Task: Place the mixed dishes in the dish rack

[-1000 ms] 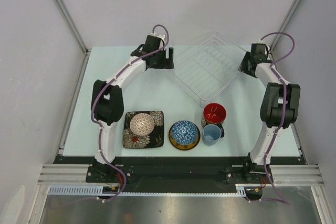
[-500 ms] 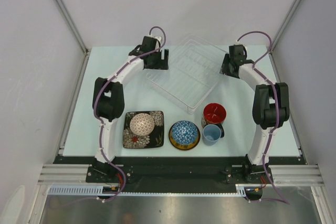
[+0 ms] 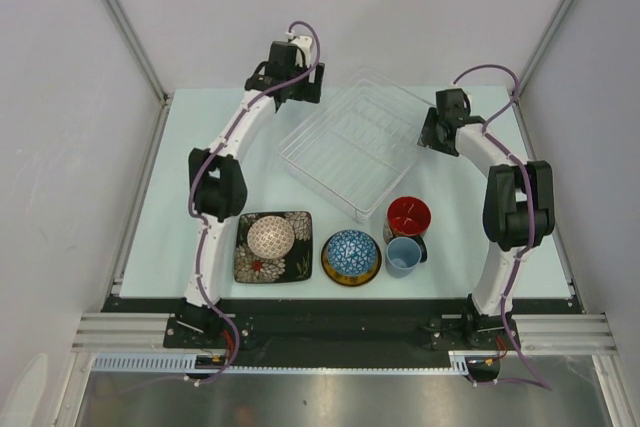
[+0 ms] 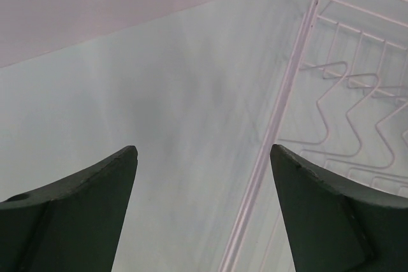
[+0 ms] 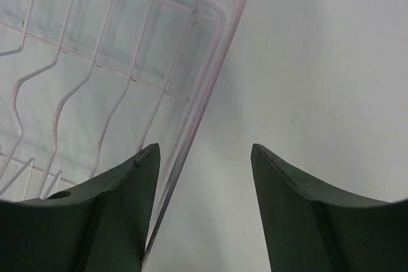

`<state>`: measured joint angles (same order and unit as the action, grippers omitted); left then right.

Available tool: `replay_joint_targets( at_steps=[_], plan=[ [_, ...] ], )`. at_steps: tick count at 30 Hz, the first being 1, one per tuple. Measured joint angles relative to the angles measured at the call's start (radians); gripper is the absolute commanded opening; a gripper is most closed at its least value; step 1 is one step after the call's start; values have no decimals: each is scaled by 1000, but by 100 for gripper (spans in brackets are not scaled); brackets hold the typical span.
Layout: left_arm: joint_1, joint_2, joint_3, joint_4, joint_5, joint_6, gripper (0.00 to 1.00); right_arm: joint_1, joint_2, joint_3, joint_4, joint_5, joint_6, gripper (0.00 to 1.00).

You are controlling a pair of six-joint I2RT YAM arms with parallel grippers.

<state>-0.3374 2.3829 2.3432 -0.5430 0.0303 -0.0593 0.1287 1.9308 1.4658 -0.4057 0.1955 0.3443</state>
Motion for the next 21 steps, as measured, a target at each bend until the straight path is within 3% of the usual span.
replay_joint_targets(
  at_steps=[5,9,17,21],
  plan=[
    [1,60,42,-32,12,88,93,3,-11,-11,-10,7,0,67],
    [13,43,40,-91,121,152,98,-10,-11,-11,-18,-6,1,68],
    [20,-336,-257,-226,347,315,99,-26,33,28,-46,-28,11,68],
    [19,-460,-383,-223,369,355,99,-30,43,31,-45,-29,22,69]
  ],
)
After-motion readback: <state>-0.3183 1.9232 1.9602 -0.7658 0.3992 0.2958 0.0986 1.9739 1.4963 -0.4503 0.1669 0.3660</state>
